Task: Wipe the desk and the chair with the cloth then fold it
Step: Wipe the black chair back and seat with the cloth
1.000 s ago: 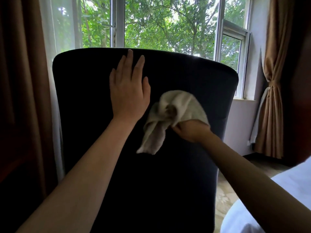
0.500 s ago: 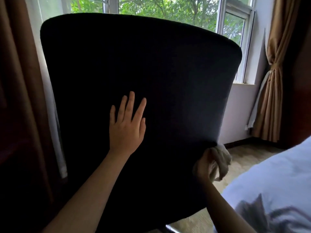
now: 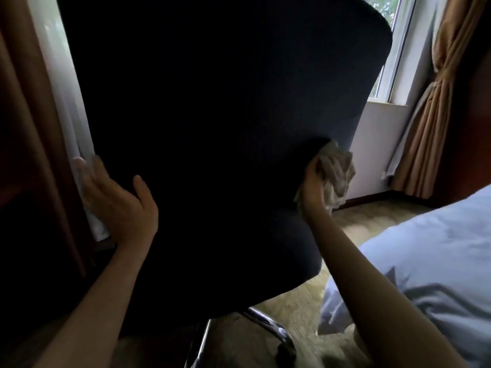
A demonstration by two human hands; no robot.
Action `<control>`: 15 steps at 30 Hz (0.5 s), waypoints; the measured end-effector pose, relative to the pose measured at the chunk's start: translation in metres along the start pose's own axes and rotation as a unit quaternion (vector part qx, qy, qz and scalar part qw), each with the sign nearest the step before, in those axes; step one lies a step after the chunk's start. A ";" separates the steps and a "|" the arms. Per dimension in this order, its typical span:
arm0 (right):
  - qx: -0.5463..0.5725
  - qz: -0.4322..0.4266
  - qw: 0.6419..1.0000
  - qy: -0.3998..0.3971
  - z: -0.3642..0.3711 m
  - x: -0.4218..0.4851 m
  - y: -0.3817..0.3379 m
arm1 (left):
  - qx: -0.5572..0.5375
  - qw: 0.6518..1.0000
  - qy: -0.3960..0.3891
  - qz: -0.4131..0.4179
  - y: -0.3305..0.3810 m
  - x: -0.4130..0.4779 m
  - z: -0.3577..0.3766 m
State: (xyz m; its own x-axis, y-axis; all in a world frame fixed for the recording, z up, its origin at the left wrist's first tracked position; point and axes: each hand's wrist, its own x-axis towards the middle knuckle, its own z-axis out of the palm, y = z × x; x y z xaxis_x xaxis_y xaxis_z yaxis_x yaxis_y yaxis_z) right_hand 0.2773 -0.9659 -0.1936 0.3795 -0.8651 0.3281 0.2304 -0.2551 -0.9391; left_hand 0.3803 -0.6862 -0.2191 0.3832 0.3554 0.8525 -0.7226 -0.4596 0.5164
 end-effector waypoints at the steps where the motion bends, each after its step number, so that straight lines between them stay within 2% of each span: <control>1: 0.006 -0.008 1.000 0.007 0.002 0.008 -0.010 | -0.012 1.000 -0.009 -0.023 -0.002 0.004 0.000; 5: -0.012 -0.062 0.998 -0.003 0.003 0.013 -0.015 | -0.067 0.991 -0.067 -0.089 -0.009 0.006 -0.001; 8: 0.008 0.007 1.000 0.017 -0.002 -0.003 0.025 | -0.067 0.991 -0.076 -0.089 -0.010 0.002 -0.005; 10: 0.003 0.052 0.999 -0.001 -0.002 -0.019 0.051 | -0.057 0.993 -0.071 -0.078 -0.008 0.000 -0.005; 11: -0.002 0.067 0.998 0.012 -0.001 -0.025 0.067 | -0.056 0.993 -0.068 -0.075 -0.006 -0.002 -0.004; 13: -0.002 0.093 0.992 0.090 -0.002 -0.036 0.096 | -0.058 0.993 -0.061 -0.078 0.002 -0.006 -0.003; 15: 0.001 0.138 0.984 0.117 -0.005 -0.050 0.119 | -0.063 0.993 -0.054 -0.082 0.010 -0.011 -0.003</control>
State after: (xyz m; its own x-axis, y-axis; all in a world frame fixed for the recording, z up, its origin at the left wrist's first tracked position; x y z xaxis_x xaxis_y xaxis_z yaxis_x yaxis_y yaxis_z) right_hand 0.2812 -0.9558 -0.3225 0.2118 -0.9769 0.0288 0.1503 0.0034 -0.9886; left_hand 0.3670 -0.6923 -0.2238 0.5567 0.3245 0.7647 -0.7087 -0.2948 0.6410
